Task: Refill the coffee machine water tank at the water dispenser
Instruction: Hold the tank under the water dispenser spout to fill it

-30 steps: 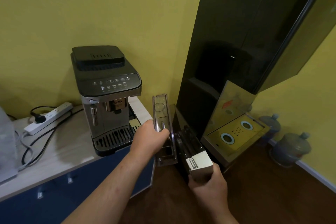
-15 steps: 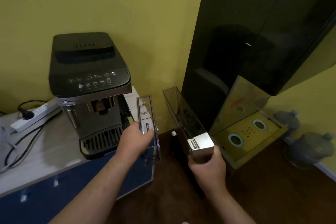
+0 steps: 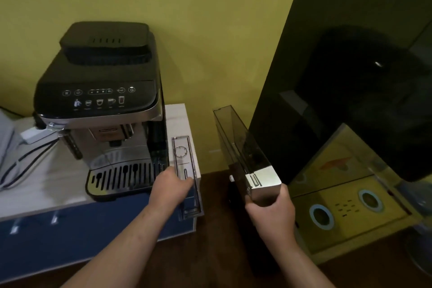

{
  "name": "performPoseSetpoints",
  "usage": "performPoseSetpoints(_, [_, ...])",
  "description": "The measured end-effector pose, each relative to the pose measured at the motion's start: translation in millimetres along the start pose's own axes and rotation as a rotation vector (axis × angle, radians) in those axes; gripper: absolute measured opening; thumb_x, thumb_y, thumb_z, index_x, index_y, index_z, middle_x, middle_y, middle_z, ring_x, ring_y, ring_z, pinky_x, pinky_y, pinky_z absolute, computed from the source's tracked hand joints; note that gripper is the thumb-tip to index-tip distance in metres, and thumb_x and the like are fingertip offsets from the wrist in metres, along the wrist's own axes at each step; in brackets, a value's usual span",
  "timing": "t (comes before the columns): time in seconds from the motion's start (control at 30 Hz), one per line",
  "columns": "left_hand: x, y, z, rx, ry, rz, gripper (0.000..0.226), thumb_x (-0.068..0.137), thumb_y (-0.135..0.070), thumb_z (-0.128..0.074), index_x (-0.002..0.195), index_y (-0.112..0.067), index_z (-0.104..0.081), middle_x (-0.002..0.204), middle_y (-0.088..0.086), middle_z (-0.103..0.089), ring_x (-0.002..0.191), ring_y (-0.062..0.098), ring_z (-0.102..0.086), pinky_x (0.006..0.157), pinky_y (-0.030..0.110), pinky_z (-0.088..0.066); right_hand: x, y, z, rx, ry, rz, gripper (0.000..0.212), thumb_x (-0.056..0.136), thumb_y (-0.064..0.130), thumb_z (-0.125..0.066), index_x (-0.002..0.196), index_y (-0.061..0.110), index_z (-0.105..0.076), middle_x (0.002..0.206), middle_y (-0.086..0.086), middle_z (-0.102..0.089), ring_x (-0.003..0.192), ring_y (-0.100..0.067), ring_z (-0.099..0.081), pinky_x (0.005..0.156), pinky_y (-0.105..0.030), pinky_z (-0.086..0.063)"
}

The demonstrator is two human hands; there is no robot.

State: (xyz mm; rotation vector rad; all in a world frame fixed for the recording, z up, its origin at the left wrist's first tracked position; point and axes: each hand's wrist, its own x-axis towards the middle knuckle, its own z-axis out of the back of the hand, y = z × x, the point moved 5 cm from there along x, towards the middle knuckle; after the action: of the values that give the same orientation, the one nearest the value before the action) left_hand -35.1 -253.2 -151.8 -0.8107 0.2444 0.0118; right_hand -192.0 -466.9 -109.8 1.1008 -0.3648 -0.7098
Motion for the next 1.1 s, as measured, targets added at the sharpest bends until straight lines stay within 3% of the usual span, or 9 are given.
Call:
performPoseSetpoints(0.07, [6.4, 4.1, -3.6, -0.001, -0.009, 0.019, 0.018, 0.085, -0.030, -0.068, 0.096, -0.018, -0.060, 0.083, -0.006, -0.062, 0.070, 0.004, -0.055, 0.051, 0.020, -0.037, 8.0, -0.9, -3.3, -0.008, 0.017, 0.008, 0.064, 0.064, 0.011, -0.084, 0.118, 0.023, -0.052, 0.109, 0.001, -0.064, 0.105, -0.019, -0.061, 0.085, -0.033, -0.055])
performPoseSetpoints(0.2, [32.8, 10.2, -8.3, 0.049, -0.007, 0.068, 0.017, 0.084, -0.028, -0.068, 0.091, -0.016, -0.060, 0.076, -0.008, -0.056, 0.065, 0.003, -0.051, 0.050, 0.019, -0.034, 23.9, -2.1, -12.3, 0.006, 0.060, 0.028, 0.059, 0.065, 0.010, -0.083, 0.109, 0.029, -0.049, 0.100, 0.007, -0.060, 0.099, -0.016, -0.060, 0.069, -0.014, -0.047])
performPoseSetpoints(0.27, [49.5, 10.8, -11.6, 0.092, -0.004, 0.097, 0.016, 0.083, -0.026, -0.066, 0.087, -0.013, -0.057, 0.076, -0.003, -0.055, 0.064, 0.009, -0.051, 0.050, 0.023, -0.035, 31.4, -3.4, -16.6, 0.005, 0.065, 0.032, 0.059, 0.065, 0.010, -0.083, 0.109, 0.029, -0.049, 0.099, 0.007, -0.059, 0.097, -0.015, -0.059, 0.066, -0.010, -0.043])
performPoseSetpoints(0.43, [86.9, 10.1, -21.5, 0.153, -0.005, 0.157, 0.024, 0.086, -0.020, -0.066, 0.068, -0.016, -0.049, 0.068, 0.001, -0.052, 0.057, 0.009, -0.048, 0.044, 0.023, -0.032, 49.7, -10.5, -27.1, 0.000, 0.051, 0.030, 0.059, 0.064, 0.012, -0.084, 0.109, 0.030, -0.050, 0.096, 0.014, -0.059, 0.090, -0.007, -0.059, 0.070, -0.016, -0.048])
performPoseSetpoints(0.73, [134.7, 9.4, -47.4, 0.241, -0.007, 0.155, 0.022, 0.088, -0.016, -0.062, 0.068, -0.013, -0.053, 0.070, 0.004, -0.058, 0.060, 0.016, -0.055, 0.046, 0.026, -0.036, 79.0, -23.0, -36.7, -0.033, 0.057, 0.023, 0.064, 0.063, 0.010, -0.084, 0.108, 0.035, -0.045, 0.094, 0.020, -0.054, 0.085, 0.001, -0.055, 0.073, -0.022, -0.052])
performPoseSetpoints(0.87, [147.7, 6.0, -52.6, 0.339, 0.006, 0.160, 0.009, 0.090, -0.013, -0.058, 0.087, -0.007, -0.065, 0.083, 0.008, -0.061, 0.074, 0.024, -0.060, 0.061, 0.030, -0.047, 85.9, -28.3, -37.8, -0.025, 0.060, -0.007, 0.062, 0.063, 0.010, -0.084, 0.105, 0.035, -0.046, 0.093, 0.019, -0.055, 0.085, -0.001, -0.056, 0.073, -0.023, -0.053])
performPoseSetpoints(1.0, [159.8, 5.0, -56.0, 0.451, 0.038, 0.159, 0.024, 0.092, -0.011, -0.053, 0.109, -0.001, -0.067, 0.108, 0.017, -0.066, 0.089, 0.029, -0.064, 0.068, 0.032, -0.047, 90.4, -30.2, -37.8, -0.028, 0.073, -0.008, 0.060, 0.063, 0.011, -0.084, 0.106, 0.032, -0.048, 0.095, 0.017, -0.058, 0.089, -0.003, -0.059, 0.070, -0.016, -0.049])
performPoseSetpoints(1.1, [167.0, 3.9, -56.1, 0.507, 0.048, 0.152, 0.029, 0.093, -0.008, -0.051, 0.116, 0.002, -0.065, 0.115, 0.020, -0.064, 0.099, 0.033, -0.066, 0.071, 0.033, -0.048, 93.0, -28.8, -37.3, -0.031, 0.080, -0.002, 0.062, 0.063, 0.011, -0.084, 0.104, 0.036, -0.046, 0.094, 0.019, -0.056, 0.088, -0.001, -0.058, 0.069, -0.014, -0.048])
